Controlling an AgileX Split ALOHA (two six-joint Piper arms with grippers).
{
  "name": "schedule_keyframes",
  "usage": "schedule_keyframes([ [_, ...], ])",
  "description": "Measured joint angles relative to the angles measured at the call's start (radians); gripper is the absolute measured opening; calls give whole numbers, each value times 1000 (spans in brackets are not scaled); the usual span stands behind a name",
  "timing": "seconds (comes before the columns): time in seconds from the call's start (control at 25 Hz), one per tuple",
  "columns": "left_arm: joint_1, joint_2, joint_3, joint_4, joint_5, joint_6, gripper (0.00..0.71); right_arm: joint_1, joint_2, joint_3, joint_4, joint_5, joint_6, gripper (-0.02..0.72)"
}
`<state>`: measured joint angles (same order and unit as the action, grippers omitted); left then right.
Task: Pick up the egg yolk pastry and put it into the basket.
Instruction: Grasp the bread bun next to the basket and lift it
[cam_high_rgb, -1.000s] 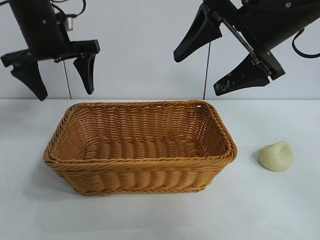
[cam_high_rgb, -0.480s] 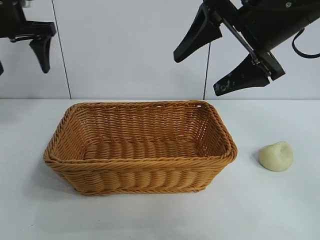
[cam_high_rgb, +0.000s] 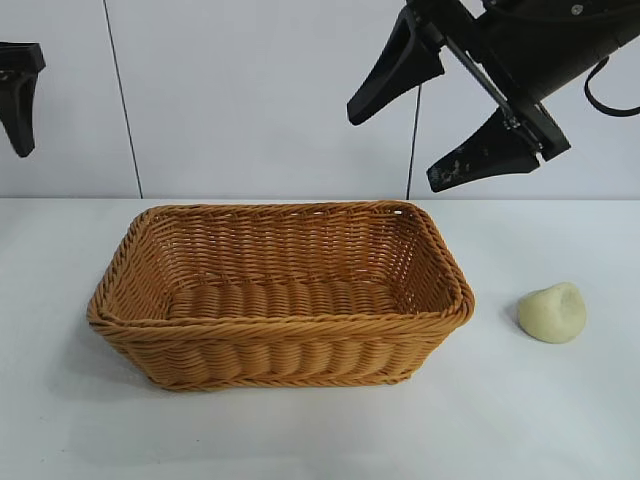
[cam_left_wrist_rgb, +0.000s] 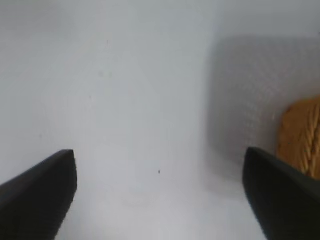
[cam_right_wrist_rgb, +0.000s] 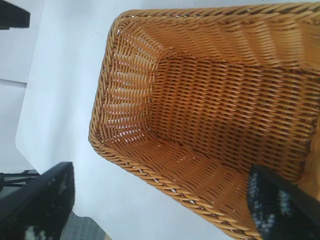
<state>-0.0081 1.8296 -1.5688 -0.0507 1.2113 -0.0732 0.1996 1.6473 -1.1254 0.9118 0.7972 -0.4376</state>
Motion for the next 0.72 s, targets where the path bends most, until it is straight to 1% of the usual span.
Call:
schedule_keyframes([
  [0.2, 0, -231, 266, 0, 0, 22, 695, 0, 0, 0, 0, 15, 0, 642],
  [0.36, 0, -451, 465, 0, 0, 28, 695, 0, 0, 0, 0, 16, 0, 642],
  [0.52, 0, -675, 642, 6, 2, 30, 695, 0, 0, 0, 0, 16, 0, 642],
  [0.72, 0, -943, 827, 12, -8, 31, 695, 0, 0, 0, 0, 16, 0, 642],
])
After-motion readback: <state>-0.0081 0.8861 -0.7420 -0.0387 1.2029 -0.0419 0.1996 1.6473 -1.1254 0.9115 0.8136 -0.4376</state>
